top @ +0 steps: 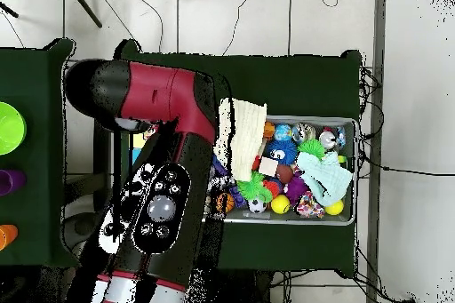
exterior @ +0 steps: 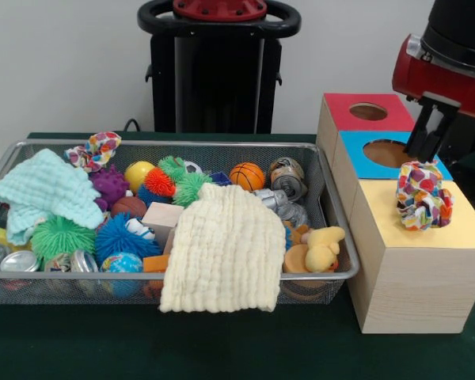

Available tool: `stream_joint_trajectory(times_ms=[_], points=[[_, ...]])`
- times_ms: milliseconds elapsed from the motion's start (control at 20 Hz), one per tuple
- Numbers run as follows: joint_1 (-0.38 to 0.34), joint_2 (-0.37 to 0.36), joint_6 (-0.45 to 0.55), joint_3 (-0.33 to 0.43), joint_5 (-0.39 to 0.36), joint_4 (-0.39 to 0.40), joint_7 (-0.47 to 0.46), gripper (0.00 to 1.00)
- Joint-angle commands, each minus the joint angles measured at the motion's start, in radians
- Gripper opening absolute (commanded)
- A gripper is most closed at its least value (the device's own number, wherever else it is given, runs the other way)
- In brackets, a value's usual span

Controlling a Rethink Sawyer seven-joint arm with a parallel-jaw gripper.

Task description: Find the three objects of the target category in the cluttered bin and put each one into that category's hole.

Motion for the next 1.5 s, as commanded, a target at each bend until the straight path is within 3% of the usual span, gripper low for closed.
stream_joint_trajectory(times_ms=[50, 1500], points=[[-0.003, -0.007, -0.105, 0.079, 0.012, 0.16, 0.234, 0.0], [0.039, 0.007, -0.199, 0.062, 0.013, 0.219, 0.259, 0.0]])
